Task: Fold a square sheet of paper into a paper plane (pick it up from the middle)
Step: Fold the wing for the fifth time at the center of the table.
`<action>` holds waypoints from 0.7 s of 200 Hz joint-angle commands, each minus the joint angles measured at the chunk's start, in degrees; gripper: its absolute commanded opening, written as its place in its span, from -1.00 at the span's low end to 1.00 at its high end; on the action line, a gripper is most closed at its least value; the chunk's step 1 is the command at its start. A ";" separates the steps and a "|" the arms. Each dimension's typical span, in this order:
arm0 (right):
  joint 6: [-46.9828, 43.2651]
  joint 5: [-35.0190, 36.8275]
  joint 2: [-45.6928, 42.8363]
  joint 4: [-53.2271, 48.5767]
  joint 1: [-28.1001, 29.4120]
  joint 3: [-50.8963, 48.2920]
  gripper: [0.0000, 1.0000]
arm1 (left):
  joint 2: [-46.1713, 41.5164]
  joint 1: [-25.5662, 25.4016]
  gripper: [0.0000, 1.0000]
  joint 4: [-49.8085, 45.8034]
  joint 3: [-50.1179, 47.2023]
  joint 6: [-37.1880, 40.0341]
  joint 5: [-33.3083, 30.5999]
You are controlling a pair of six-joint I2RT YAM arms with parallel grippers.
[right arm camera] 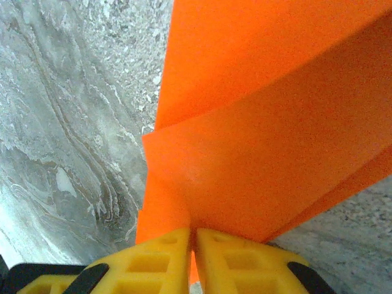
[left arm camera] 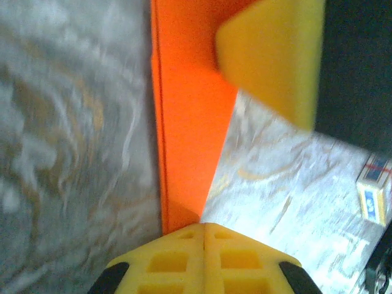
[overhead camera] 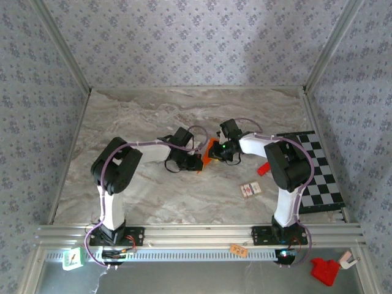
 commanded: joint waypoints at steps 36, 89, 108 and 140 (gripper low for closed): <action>0.92 4.85 4.27 -5.71 0.84 -1.97 -0.67 | -4.34 -0.22 -0.99 -15.20 -2.42 4.79 -2.88; 5.61 2.36 0.59 -2.72 4.41 -3.26 -0.67 | -12.62 1.16 -0.95 -9.03 -1.73 1.07 -3.35; 7.58 0.77 -0.50 -0.28 5.91 -3.68 -0.67 | -12.22 1.74 -0.95 -4.94 -2.34 -1.43 -2.91; 8.31 0.24 -0.77 0.91 6.73 -2.77 -0.67 | -7.51 2.16 -0.96 0.14 -2.21 -5.48 -1.40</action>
